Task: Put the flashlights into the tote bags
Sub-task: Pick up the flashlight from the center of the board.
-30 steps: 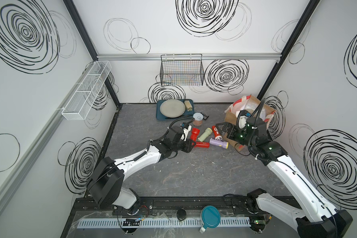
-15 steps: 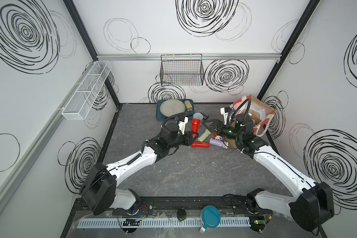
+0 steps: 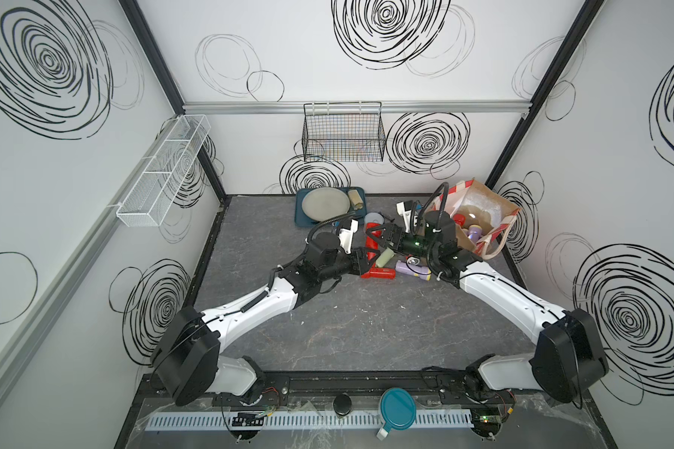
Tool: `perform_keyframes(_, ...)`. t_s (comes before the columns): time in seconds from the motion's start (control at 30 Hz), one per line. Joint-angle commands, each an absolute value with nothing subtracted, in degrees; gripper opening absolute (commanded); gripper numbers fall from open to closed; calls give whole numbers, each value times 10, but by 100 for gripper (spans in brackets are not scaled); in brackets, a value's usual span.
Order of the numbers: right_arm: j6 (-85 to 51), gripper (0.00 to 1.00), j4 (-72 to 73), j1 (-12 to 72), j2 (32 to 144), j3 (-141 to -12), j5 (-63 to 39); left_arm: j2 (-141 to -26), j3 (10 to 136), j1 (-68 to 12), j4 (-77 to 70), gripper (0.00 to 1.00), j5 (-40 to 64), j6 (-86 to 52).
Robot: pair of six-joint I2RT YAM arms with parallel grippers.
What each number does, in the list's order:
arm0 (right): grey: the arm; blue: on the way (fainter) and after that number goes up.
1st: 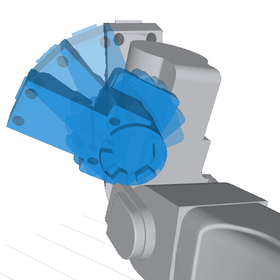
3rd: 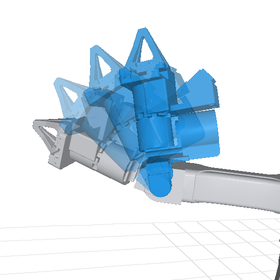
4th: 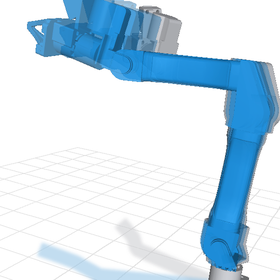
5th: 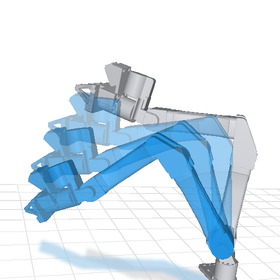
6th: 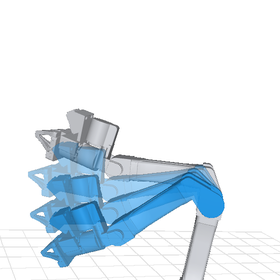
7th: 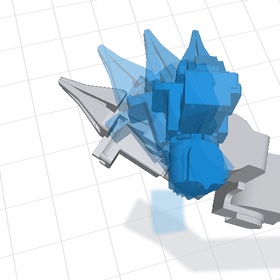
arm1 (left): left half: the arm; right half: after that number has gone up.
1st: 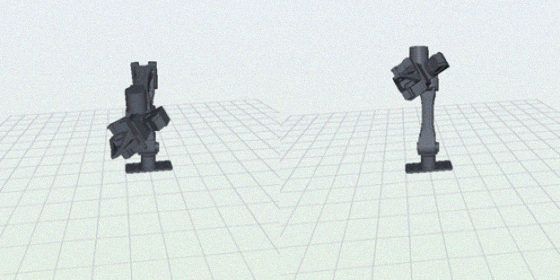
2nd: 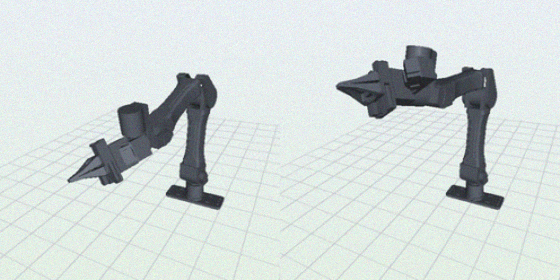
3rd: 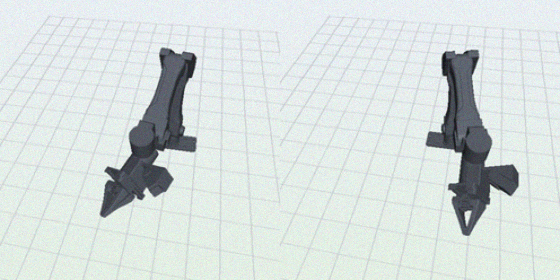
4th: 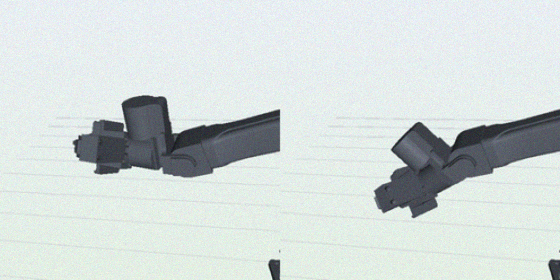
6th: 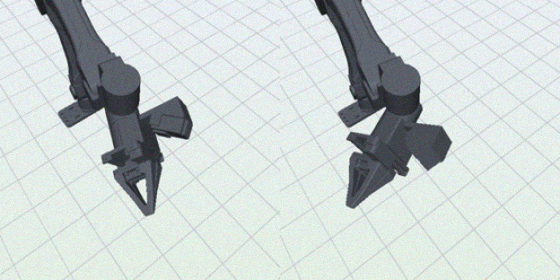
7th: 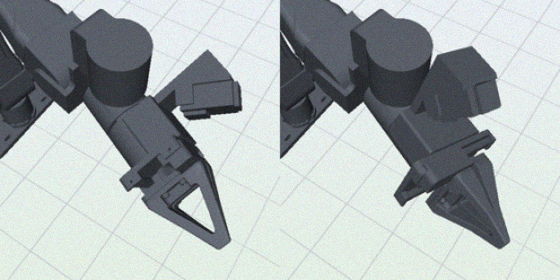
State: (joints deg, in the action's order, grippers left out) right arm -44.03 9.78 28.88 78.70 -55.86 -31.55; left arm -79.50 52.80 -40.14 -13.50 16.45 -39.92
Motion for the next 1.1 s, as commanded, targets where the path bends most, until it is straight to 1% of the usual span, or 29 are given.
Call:
perform_keyframes(0.0,-447,89,129,300,794,-578,-313,-784,524,-404,-183,0,168,-404)
perform_keyframes(0.07,-448,83,129,305,797,-581,-306,-784,523,-404,-184,0,168,-405)
perform_keyframes(0.13,-448,79,131,309,798,-582,-300,-784,522,-405,-184,0,169,-405)
perform_keyframes(0.3,-450,74,131,313,801,-581,-289,-781,518,-406,-188,0,167,-406)
perform_keyframes(0.53,-452,62,140,316,804,-580,-273,-778,515,-407,-187,0,166,-406)
perform_keyframes(0.73,-465,60,162,318,815,-580,-278,-778,515,-408,-187,0,166,-404)
perform_keyframes(0.8,-468,57,169,320,820,-581,-281,-778,515,-409,-186,0,166,-403)
perform_keyframes(0.9,-467,46,167,322,824,-585,-283,-777,514,-409,-185,0,166,-403)
perform_keyframes(1.07,-457,23,162,323,819,-585,-275,-776,516,-409,-178,0,162,-397)
